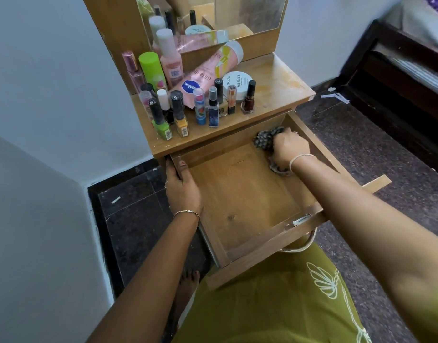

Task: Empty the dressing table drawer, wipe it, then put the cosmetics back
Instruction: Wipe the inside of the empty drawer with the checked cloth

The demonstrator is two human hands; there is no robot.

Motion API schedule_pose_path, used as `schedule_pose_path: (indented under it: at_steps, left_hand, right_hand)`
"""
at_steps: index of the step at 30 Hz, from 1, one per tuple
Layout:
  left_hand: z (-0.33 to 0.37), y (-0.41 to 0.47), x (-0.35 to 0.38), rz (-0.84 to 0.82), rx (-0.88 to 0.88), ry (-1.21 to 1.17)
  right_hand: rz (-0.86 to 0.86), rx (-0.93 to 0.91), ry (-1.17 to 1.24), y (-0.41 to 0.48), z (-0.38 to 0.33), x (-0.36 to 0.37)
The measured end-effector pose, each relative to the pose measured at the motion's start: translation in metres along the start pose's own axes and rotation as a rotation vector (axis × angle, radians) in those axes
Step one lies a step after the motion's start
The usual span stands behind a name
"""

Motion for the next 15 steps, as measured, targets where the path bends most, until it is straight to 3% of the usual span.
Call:
schedule_pose_path:
  at_steps: [3,5,15]
  left_hand:
    - [-0.001,0.0,0.0,0.006,-0.003,-0.006]
    - [0.0,0.0,0.0,0.011,-0.002,-0.007]
    - [0.005,0.0,0.0,0.01,-0.004,0.042]
  right_hand:
    - [-0.084,0.138,0.156,0.001,-0.017,0.003]
    - [-0.092,0.12,0.14,0.001,-0.031,0.006]
    - [-0.037,-0.269,0.168,-0.05,-0.121,0.01]
Point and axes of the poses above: each hand's wrist, its own y-axis towards the middle knuckle, its own x-axis out of the palm, z = x × y, the point moved 1 cm from there along y, towards the middle knuckle, and after that the axes turned 12 degrees about -y, right-handed, at the moved point
